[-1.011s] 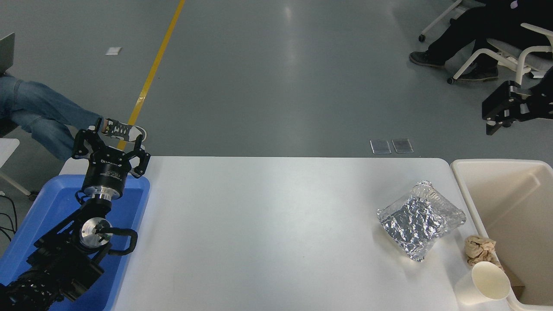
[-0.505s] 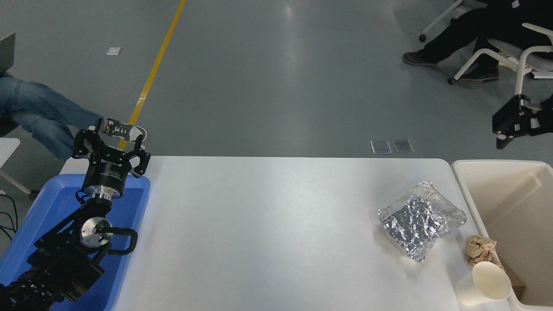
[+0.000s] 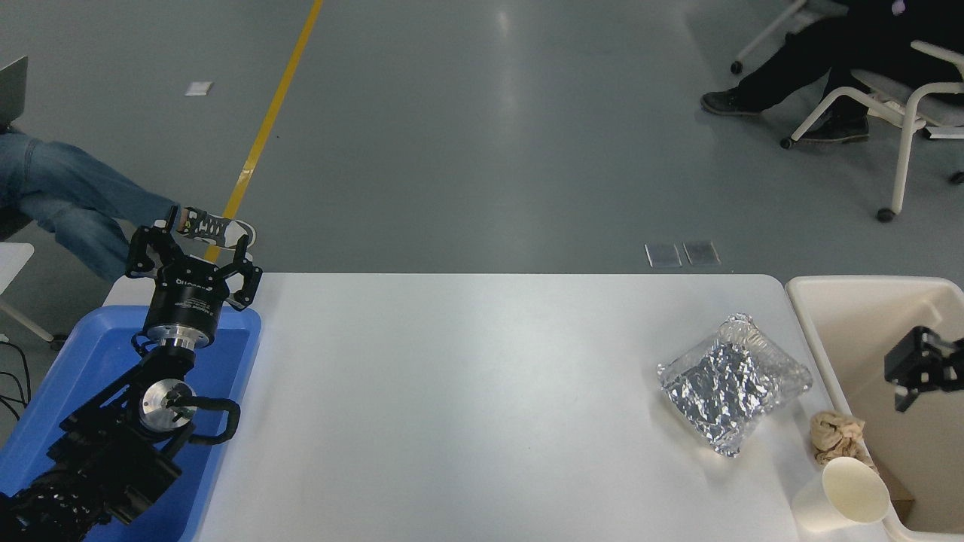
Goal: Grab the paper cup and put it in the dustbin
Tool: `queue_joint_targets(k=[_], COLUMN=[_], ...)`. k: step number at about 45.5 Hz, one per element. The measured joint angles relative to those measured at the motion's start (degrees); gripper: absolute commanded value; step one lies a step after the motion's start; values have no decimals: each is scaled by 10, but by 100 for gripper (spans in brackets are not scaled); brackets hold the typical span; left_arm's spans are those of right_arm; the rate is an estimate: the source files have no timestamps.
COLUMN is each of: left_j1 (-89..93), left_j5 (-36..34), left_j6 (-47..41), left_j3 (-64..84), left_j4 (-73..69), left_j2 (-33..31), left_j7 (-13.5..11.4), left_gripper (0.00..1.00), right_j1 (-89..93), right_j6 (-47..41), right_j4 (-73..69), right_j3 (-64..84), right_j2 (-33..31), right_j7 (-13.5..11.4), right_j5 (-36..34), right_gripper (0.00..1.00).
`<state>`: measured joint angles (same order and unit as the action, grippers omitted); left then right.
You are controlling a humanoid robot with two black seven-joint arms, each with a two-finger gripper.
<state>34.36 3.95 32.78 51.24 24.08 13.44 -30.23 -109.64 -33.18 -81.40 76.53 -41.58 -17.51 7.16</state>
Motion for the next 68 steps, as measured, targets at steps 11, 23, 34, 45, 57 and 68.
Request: queue_joint_targets(k=[11,23,34,45,57,68], left_j1=[0,0,0,0,0,0], left_j5=[0,0,0,0,0,0], left_j6=[0,0,0,0,0,0], left_j3=[0,0,0,0,0,0], left_j4=[0,0,0,0,0,0], left_j2=[0,0,0,0,0,0], left_j7=[0,1,1,1,0,0], left_gripper=[99,99,99,99,99,99], right_j1=[140,220,247,283,311,318], right_j6=[112,161,173,178,180,180], right_j4=[35,59,64,72,82,90], right_j3=[-70,-115,-134,-163,-191,-202], right_j2=[-11,-13,-12,-9,-8,-11], right_j7=[1,2,2,2,1,1], right_j5=[25,39,42,42,15,-38], right_gripper=[92,92,92,63,11,0])
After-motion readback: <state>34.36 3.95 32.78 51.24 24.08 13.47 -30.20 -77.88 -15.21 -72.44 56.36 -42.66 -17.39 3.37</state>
